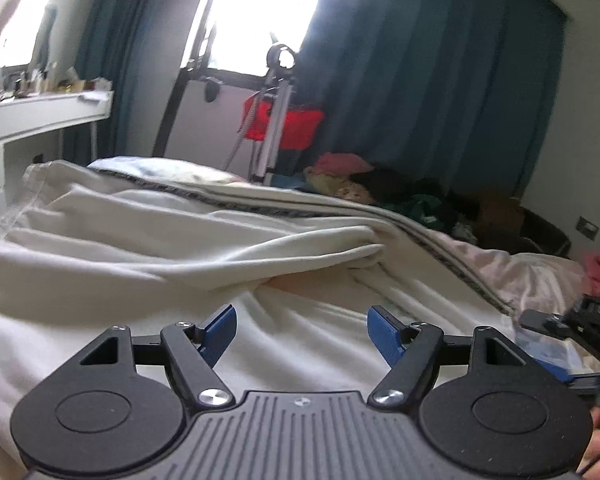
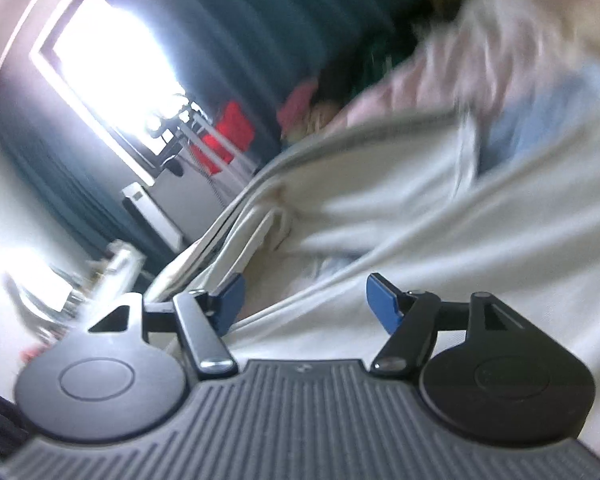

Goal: Fold clothes

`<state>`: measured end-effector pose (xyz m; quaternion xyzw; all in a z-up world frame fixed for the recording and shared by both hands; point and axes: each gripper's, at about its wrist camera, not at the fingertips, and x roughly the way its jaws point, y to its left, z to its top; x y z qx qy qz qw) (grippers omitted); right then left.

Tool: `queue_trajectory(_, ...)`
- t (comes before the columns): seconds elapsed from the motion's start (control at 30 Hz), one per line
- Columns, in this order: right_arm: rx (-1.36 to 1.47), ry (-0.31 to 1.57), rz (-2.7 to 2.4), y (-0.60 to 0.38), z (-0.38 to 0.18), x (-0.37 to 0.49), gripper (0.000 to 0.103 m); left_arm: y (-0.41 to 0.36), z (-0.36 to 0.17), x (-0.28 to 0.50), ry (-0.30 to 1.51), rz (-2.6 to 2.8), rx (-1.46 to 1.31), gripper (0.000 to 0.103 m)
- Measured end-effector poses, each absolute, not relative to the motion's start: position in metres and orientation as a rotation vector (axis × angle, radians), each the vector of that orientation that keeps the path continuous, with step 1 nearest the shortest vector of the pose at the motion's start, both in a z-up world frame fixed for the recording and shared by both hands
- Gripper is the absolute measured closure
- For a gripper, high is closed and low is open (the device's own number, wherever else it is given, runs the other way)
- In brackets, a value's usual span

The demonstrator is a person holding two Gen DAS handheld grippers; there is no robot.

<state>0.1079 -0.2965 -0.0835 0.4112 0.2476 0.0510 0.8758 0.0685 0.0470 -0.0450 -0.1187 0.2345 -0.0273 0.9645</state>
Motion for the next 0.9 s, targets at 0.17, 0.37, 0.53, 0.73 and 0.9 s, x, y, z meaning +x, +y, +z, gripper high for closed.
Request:
queue_trajectory(0.17,1.168,0.629,0.172,-0.288,-0.121,0.172,0.034,0.056,-0.051,0.078,0.511,-0.016,-0.309,0.029)
queue_trajectory(0.37,1.393,0.568,-0.007,-0.274,-0.152,0.233,0.035,0.066,-0.055,0.108,0.489,-0.034,-0.267,0.025)
queue_trajectory(0.53,1.565,0.397,-0.270,-0.260,-0.172,0.233,0.035,0.091,-0.071,0.133,0.487,0.034,-0.328,0.025)
queue_trajectory(0.73,1.560,0.397,-0.530,-0.275,-0.161,0.240,0.071,0.112,-0.083,0.143,0.546,0.059,-0.411,0.026)
queue_trajectory(0.9,1.376,0.370,-0.654,-0.302,-0.146,0.234,0.090,0.131,-0.090,0.145,0.594,0.055,-0.531,0.026)
